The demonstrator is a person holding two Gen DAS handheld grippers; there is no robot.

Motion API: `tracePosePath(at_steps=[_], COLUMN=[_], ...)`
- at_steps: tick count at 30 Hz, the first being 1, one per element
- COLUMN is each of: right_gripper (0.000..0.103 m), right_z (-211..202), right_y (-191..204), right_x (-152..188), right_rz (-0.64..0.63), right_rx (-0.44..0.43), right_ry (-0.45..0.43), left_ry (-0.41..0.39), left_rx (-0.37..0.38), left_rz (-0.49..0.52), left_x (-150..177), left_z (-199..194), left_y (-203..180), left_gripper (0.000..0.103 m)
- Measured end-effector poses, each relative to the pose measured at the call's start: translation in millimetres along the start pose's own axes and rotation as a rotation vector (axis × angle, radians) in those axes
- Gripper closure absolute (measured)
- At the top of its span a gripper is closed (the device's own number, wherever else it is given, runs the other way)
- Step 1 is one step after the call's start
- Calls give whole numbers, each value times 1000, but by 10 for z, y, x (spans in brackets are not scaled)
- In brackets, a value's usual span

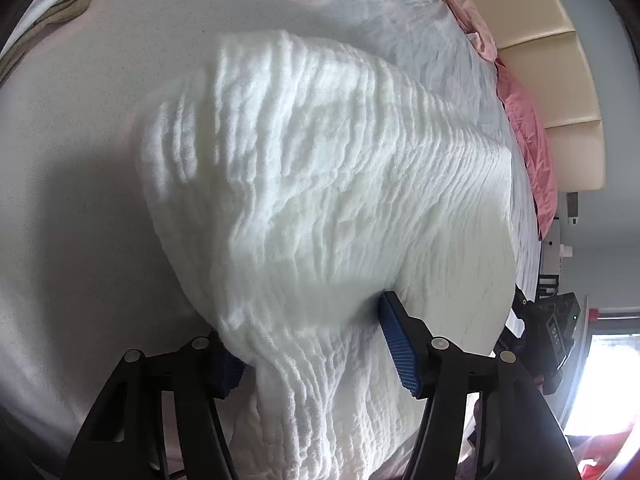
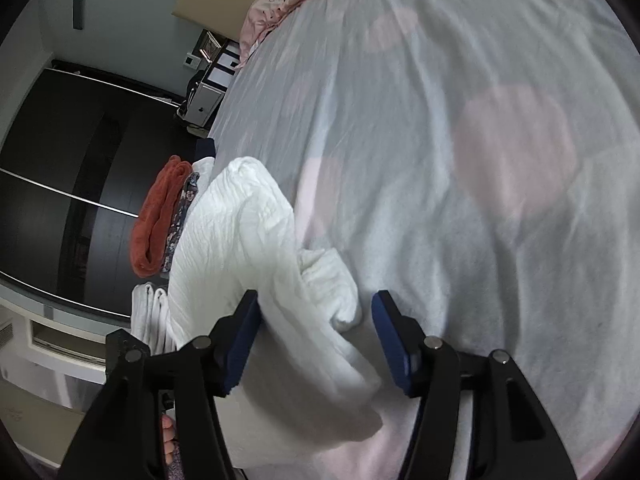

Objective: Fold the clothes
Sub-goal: 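Grasp the folded garment with both tools and lift it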

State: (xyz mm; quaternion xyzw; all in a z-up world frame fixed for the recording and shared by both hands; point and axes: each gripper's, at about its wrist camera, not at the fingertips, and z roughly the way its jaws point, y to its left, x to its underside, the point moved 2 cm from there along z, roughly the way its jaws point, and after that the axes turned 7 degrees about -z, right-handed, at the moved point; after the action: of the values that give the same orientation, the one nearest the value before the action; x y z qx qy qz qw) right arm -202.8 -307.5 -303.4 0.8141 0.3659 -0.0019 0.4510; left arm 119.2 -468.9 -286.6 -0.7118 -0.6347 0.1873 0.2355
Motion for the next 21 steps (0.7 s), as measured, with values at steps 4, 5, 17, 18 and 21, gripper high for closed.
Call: tracePosePath(at_steps=[4,5,17,18,21], right_gripper=[46,47,78,79,79], right_z=[136,182,-7,-63,-239], right_y=[68,98,360,401,534], right_x=[27,47,70,64,89], right_rz=[-9,-20,-74,-77,-90], right_rx=[-65,-67,-100,-110,-113], right_ry=[31,45,-16,-32,-74], left_ry=[6,8,-23,-33,-57], left_rx=[20,24,118,140,197], left_rz=[13,14,76,86,117], left_x=[-16,-21,-7,2,19], left_z=[40,45,-128,-178,-312], left_y=[-24,-28,-78,-102,-196], left_gripper=[54,57,79,79,80])
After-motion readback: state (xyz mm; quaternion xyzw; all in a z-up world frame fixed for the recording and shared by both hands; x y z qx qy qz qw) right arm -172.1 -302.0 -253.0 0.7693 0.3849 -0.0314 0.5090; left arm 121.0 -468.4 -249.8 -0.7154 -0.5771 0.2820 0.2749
